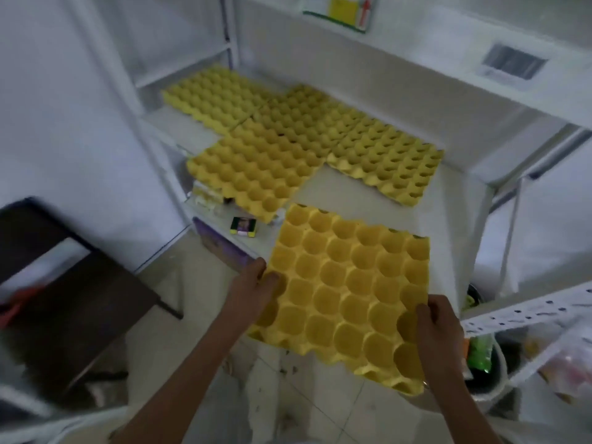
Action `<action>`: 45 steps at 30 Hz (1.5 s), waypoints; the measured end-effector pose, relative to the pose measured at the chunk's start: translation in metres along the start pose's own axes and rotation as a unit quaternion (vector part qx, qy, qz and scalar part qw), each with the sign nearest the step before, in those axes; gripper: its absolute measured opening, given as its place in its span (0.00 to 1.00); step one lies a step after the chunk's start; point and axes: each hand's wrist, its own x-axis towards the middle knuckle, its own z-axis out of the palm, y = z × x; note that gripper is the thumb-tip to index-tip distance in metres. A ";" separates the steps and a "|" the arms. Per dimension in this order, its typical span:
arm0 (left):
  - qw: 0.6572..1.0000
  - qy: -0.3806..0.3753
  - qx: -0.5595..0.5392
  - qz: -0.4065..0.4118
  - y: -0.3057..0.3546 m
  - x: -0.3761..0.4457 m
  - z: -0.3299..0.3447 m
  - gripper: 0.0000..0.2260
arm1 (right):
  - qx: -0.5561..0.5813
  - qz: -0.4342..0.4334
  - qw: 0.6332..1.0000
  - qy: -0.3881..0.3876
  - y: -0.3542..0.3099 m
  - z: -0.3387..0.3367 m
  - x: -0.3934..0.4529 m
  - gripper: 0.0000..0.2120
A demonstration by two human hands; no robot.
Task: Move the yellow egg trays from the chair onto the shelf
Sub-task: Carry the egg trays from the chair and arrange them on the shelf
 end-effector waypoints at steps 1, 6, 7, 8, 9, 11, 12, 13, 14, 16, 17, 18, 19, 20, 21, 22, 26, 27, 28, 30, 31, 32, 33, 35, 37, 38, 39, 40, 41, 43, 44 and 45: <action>0.999 -0.004 -0.038 -0.014 -0.006 -0.010 -0.012 0.07 | 0.011 0.004 1.000 -0.015 -0.008 0.006 -0.010 0.04; 0.990 0.077 -0.103 -0.063 -0.060 -0.047 -0.095 0.11 | 0.040 -0.016 0.995 -0.094 -0.066 0.060 -0.050 0.05; 0.986 0.099 -0.112 -0.069 -0.076 -0.053 -0.114 0.12 | 0.039 -0.015 0.994 -0.105 -0.076 0.078 -0.058 0.04; 0.982 0.116 -0.126 -0.075 -0.091 -0.057 -0.133 0.12 | 0.036 -0.008 0.992 -0.117 -0.085 0.097 -0.066 0.04; 0.978 0.128 -0.141 -0.079 -0.107 -0.060 -0.151 0.10 | 0.031 -0.001 0.991 -0.132 -0.094 0.116 -0.073 0.04; 0.972 0.149 -0.159 -0.086 -0.136 -0.059 -0.187 0.06 | 0.025 -0.002 0.985 -0.170 -0.119 0.158 -0.088 0.04; 0.970 0.154 -0.165 -0.089 -0.150 -0.055 -0.204 0.08 | 0.029 0.002 0.982 -0.188 -0.131 0.179 -0.095 0.05; 0.969 0.156 -0.170 -0.092 -0.164 -0.051 -0.220 0.10 | 0.037 0.014 0.979 -0.199 -0.142 0.198 -0.102 0.05; 0.969 0.154 -0.170 -0.096 -0.176 -0.045 -0.235 0.12 | 0.042 0.028 0.977 -0.205 -0.153 0.214 -0.110 0.06; 0.969 0.152 -0.167 -0.103 -0.187 -0.028 -0.262 0.14 | 0.042 0.051 0.976 -0.210 -0.180 0.239 -0.120 0.08; 0.967 0.150 -0.173 -0.110 -0.190 -0.020 -0.274 0.14 | 0.038 0.063 0.976 -0.207 -0.192 0.248 -0.123 0.09; 0.966 0.140 -0.183 -0.120 -0.189 -0.010 -0.287 0.15 | 0.038 0.073 0.977 -0.199 -0.202 0.254 -0.128 0.09; 0.963 0.124 -0.198 -0.133 -0.186 0.000 -0.298 0.16 | 0.046 0.078 0.979 -0.184 -0.210 0.258 -0.132 0.09; 0.963 0.101 -0.209 -0.140 -0.181 0.009 -0.309 0.17 | 0.059 0.081 0.981 -0.166 -0.219 0.259 -0.136 0.09; 0.965 0.074 -0.211 -0.135 -0.174 0.020 -0.320 0.17 | 0.070 0.084 0.983 -0.146 -0.227 0.259 -0.138 0.09; 0.970 0.046 -0.205 -0.123 -0.164 0.032 -0.328 0.17 | 0.075 0.088 0.986 -0.124 -0.233 0.258 -0.139 0.09; 0.984 -0.013 -0.157 -0.085 -0.116 0.084 -0.328 0.20 | 0.128 0.137 0.981 -0.055 -0.238 0.240 -0.124 0.09; 0.986 -0.026 -0.147 -0.073 -0.104 0.097 -0.320 0.15 | 0.142 0.149 0.978 -0.042 -0.236 0.234 -0.119 0.09; 0.988 -0.036 -0.137 -0.064 -0.091 0.108 -0.310 0.08 | 0.155 0.158 0.975 -0.029 -0.234 0.228 -0.113 0.10; 0.992 -0.038 -0.113 -0.049 -0.066 0.130 -0.290 0.10 | 0.170 0.169 0.971 -0.011 -0.227 0.218 -0.096 0.12; 0.993 -0.042 -0.098 -0.050 -0.059 0.139 -0.280 0.12 | 0.176 0.173 0.969 -0.009 -0.221 0.214 -0.086 0.13; 0.994 -0.048 -0.083 -0.055 -0.053 0.147 -0.270 0.11 | 0.184 0.182 0.966 -0.012 -0.215 0.210 -0.076 0.14; 0.994 -0.056 -0.074 -0.055 -0.043 0.154 -0.262 0.10 | 0.197 0.194 0.961 -0.013 -0.210 0.207 -0.067 0.14; 0.994 -0.078 -0.060 -0.046 -0.022 0.168 -0.247 0.07 | 0.222 0.214 0.951 -0.001 -0.201 0.200 -0.051 0.14; 0.993 -0.098 -0.054 -0.033 -0.003 0.180 -0.229 0.10 | 0.233 0.229 0.945 0.018 -0.194 0.190 -0.036 0.13; 0.992 -0.111 -0.053 -0.024 0.005 0.185 -0.220 0.11 | 0.238 0.235 0.942 0.030 -0.191 0.185 -0.031 0.12; 0.991 -0.120 -0.053 -0.016 0.014 0.188 -0.211 0.12 | 0.244 0.240 0.939 0.043 -0.187 0.180 -0.026 0.10; 0.990 -0.127 -0.053 -0.009 0.022 0.193 -0.202 0.11 | 0.250 0.246 0.935 0.057 -0.182 0.175 -0.023 0.10; 0.990 -0.131 -0.050 0.003 0.030 0.198 -0.193 0.09 | 0.257 0.252 0.930 0.069 -0.177 0.171 -0.020 0.09; 0.989 -0.142 -0.020 0.027 0.044 0.206 -0.174 0.09 | 0.268 0.261 0.924 0.083 -0.167 0.164 -0.014 0.09; 0.988 -0.151 -0.001 0.034 0.050 0.209 -0.165 0.12 | 0.265 0.266 0.923 0.086 -0.162 0.160 -0.009 0.09; 0.987 -0.153 0.021 0.038 0.054 0.212 -0.156 0.14 | 0.266 0.270 0.921 0.089 -0.156 0.156 -0.004 0.09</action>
